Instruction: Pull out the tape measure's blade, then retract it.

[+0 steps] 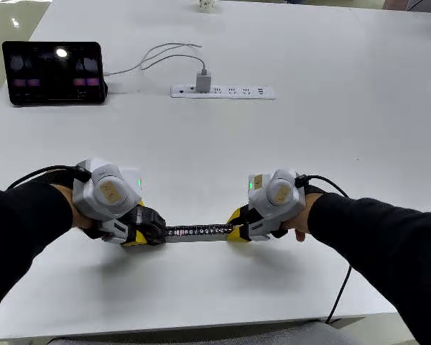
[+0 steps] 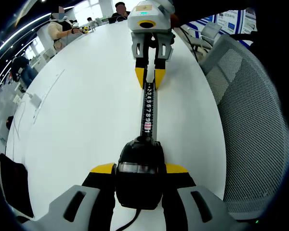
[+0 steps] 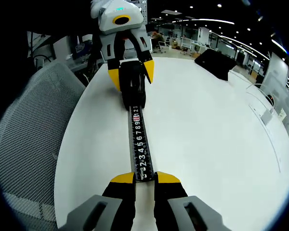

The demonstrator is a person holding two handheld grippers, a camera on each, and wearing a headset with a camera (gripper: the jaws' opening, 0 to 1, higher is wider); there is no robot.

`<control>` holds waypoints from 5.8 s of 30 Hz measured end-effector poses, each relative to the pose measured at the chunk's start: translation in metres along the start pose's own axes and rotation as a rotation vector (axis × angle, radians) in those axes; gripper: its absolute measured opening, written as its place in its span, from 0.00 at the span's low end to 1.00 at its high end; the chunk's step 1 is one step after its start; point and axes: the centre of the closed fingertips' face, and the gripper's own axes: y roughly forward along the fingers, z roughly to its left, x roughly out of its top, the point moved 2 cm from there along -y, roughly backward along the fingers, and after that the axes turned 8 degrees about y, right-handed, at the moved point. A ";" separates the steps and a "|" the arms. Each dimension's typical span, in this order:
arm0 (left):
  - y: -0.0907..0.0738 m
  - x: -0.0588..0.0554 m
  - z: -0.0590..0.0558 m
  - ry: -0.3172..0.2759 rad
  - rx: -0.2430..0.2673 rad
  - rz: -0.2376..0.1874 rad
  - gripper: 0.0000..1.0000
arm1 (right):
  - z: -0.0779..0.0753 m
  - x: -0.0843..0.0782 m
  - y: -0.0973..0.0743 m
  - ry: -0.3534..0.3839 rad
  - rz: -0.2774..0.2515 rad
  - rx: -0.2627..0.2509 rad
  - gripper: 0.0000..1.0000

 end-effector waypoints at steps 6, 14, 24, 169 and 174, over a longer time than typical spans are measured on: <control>0.000 0.000 0.000 0.001 0.001 0.000 0.32 | -0.001 -0.004 -0.003 0.009 0.002 -0.001 0.10; 0.000 -0.001 0.000 0.003 0.001 0.001 0.32 | -0.001 -0.009 -0.008 0.018 0.001 -0.002 0.10; 0.001 -0.001 0.001 0.004 0.000 0.002 0.32 | -0.005 -0.018 -0.018 0.020 0.008 -0.008 0.10; 0.000 -0.001 0.000 -0.002 0.020 0.016 0.32 | -0.021 -0.083 -0.070 0.083 0.083 -0.068 0.12; -0.001 -0.002 0.000 -0.028 0.027 0.021 0.33 | -0.021 -0.083 -0.070 0.074 0.099 -0.068 0.12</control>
